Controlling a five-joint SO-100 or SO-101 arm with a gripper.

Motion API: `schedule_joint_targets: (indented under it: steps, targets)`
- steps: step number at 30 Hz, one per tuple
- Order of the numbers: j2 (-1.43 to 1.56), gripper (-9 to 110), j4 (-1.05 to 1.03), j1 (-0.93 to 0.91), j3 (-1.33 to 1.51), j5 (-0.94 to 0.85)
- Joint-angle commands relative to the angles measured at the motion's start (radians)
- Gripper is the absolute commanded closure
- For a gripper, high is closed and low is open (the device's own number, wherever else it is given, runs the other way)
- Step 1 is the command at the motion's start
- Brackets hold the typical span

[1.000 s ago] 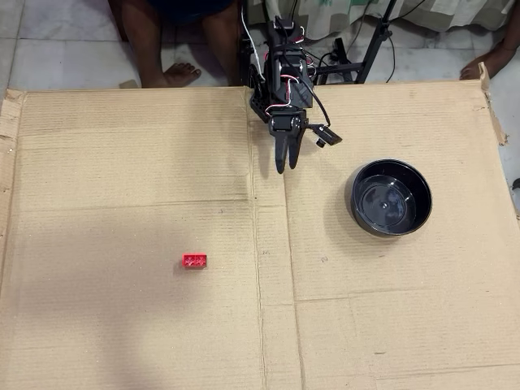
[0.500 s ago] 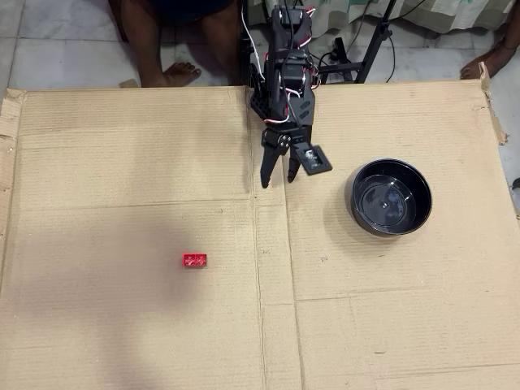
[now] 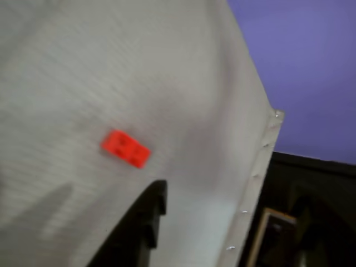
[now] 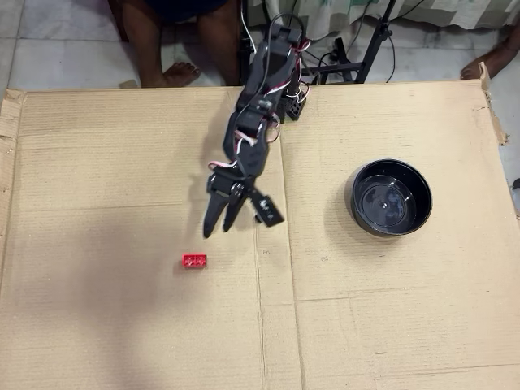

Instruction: Grasp a lego block and put it in the bin.

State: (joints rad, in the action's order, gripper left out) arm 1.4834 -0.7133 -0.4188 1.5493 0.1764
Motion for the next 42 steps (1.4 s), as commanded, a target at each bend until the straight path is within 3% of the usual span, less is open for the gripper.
schedule_joint_targets:
  steps: [1,9,17,31,42]
  targets:
    - [-0.086,76,0.018,-0.04,-0.149,-0.069]
    - [-0.342,76,0.015,-0.135,-0.353,-0.232]
    - [-0.37,76,-0.097,-0.179,-0.403,-0.337]
    - [-0.383,76,-0.319,-0.176,-0.439,-0.38]
    - [-0.468,76,-0.327,-0.112,-0.482,-0.365]
